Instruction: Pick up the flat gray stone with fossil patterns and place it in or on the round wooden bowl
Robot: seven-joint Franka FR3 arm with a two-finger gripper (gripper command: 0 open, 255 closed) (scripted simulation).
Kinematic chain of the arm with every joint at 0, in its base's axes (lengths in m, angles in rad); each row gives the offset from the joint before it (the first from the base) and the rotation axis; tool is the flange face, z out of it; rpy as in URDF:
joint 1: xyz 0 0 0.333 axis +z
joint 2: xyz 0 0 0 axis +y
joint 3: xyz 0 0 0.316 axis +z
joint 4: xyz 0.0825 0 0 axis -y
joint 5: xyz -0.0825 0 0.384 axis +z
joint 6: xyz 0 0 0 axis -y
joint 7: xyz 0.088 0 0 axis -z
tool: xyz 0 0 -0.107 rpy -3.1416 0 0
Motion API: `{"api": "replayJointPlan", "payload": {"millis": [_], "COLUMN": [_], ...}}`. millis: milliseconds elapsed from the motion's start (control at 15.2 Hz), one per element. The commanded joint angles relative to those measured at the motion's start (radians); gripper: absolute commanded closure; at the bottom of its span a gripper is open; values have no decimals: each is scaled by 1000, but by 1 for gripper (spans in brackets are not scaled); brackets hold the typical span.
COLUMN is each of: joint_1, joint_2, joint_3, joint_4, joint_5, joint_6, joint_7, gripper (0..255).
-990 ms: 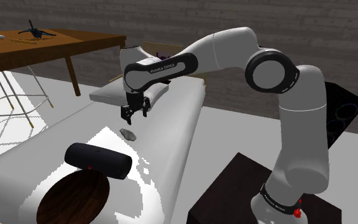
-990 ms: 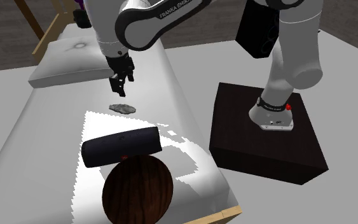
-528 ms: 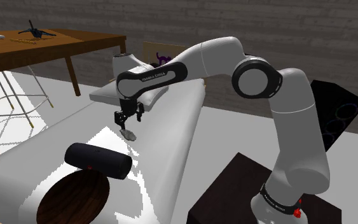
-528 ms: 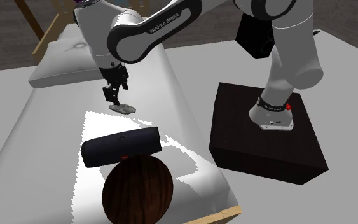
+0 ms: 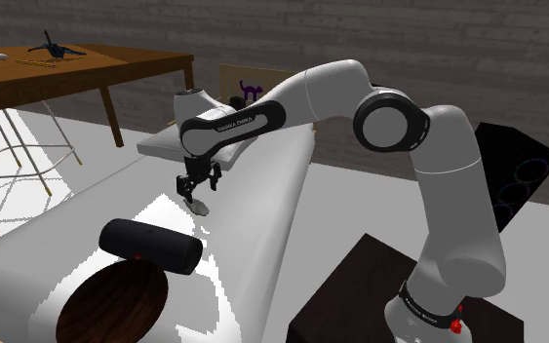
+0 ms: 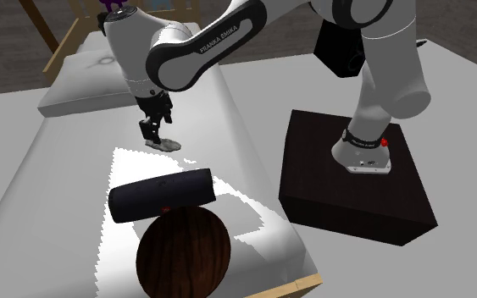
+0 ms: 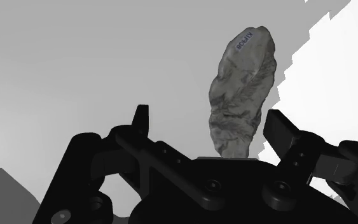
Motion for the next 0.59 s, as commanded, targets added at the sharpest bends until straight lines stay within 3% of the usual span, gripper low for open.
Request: {"api": "replayJointPlan", "payload": {"millis": [0,66,132,528], "joint_1": [0,0,0,0], "joint_2": [0,0,0,0], "joint_3": [0,0,0,0], "joint_4": [0,0,0,0], "joint_5": [0,0,0,0], "joint_6": [0,0,0,0], "joint_7": [0,0,0,0], "gripper": [0,0,255,255]}}
